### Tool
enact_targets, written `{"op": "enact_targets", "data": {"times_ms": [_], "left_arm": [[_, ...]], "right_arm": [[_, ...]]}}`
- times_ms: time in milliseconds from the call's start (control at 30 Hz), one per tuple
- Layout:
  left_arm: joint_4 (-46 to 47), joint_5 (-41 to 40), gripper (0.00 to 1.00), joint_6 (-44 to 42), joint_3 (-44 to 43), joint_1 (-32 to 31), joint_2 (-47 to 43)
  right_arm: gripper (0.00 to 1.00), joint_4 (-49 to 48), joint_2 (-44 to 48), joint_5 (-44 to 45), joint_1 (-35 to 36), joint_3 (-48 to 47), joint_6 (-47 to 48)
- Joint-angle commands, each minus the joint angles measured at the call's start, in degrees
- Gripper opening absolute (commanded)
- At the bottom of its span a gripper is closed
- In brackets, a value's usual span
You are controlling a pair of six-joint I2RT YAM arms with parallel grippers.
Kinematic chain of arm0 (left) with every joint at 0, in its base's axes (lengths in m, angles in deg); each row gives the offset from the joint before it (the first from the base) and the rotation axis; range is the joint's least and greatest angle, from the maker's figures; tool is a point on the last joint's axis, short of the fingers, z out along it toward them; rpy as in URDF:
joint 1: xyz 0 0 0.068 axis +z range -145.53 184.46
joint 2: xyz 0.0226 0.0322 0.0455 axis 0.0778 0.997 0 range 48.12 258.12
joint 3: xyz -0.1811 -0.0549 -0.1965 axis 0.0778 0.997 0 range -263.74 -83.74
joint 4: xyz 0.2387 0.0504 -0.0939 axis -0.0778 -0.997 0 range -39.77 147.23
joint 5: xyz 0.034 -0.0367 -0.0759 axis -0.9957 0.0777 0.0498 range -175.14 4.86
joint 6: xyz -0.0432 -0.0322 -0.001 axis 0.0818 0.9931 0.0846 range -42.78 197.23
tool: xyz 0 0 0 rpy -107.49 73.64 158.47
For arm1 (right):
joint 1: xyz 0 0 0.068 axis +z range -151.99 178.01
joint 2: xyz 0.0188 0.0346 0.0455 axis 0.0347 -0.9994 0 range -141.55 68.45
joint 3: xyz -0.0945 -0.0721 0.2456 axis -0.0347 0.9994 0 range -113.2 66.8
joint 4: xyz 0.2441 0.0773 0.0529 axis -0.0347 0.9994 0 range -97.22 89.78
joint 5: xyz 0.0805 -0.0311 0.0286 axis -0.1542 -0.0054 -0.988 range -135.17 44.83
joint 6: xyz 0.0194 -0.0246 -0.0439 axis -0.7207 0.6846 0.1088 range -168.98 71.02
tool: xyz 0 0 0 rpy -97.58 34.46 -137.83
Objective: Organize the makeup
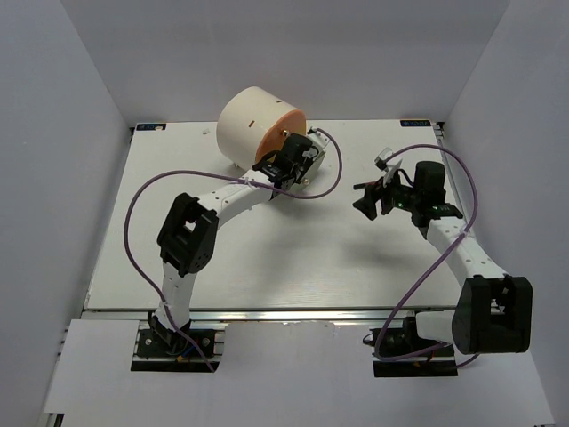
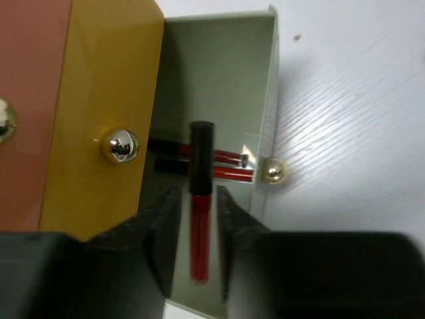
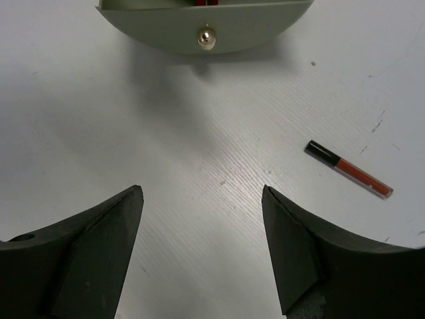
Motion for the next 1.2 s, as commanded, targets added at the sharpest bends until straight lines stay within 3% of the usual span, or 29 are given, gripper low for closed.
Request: {"op": "enact_targets", "data": {"times_ms": [0,167,300,333,367,500,600,700,733,833,967,1167], "left_arm": [[2.6,-3.4,0.43,-1.6,-2.9,0.0,-0.8],[2.6,-3.8,0.62,-0.7,-2.2,0.0,-0.4],[-0.4,-2.4,0.64,2.6,-5.1,0.0,-0.9],[-0.9,-1.9,0.63,5.0,-5.9,0.0,-1.9],[-2.2,-0.6,0.6,6.5,-6.4,0.0,-2.5],[-7.2,3.5,0.17,15.5,-8.0,0.0,-7.4],[-8.3,9.8,0.13,23.5,-3.8,0.7,-13.9],[-4.7,17.2,0.24,32.2,8.0,2.1,-23.2],[-3.6,17.9,0.38,36.0,14.8,2.7,-25.6],[0.3,20.5,0.57,42.0,27.3,3.7,-34.9],[2.7,18.9,0.64,46.6,38.3,4.7,-44.4],[3.3,14.8,0.66,50.9,46.1,6.2,-51.9]], "right_arm": [[0.78,1.1,1.3,-0.7,-1.5,0.6,2.2],[0.82,2.6,0.1,-1.5,-2.3,0.2,4.2],[0.85,9.4,-2.7,-3.3,-2.3,-2.9,16.7],[0.84,11.1,-3.3,-3.2,-2.3,-3.9,24.9],[0.83,15.0,-4.2,-3.1,-2.3,-5.8,29.6],[0.75,24.8,-11.6,-0.7,-2.3,-13.1,52.1],[0.68,32.0,-19.7,1.3,-2.3,-22.4,61.6],[0.62,37.5,-28.6,2.7,-2.5,-30.4,66.0],[0.61,41.0,-30.6,3.1,-2.5,-35.4,66.9],[0.6,47.0,-38.3,5.7,-2.5,-44.0,71.6],[0.6,57.9,-48.8,7.9,-2.5,-55.7,76.8],[0.6,60.8,-56.5,10.5,-2.6,-65.2,75.8]]}}
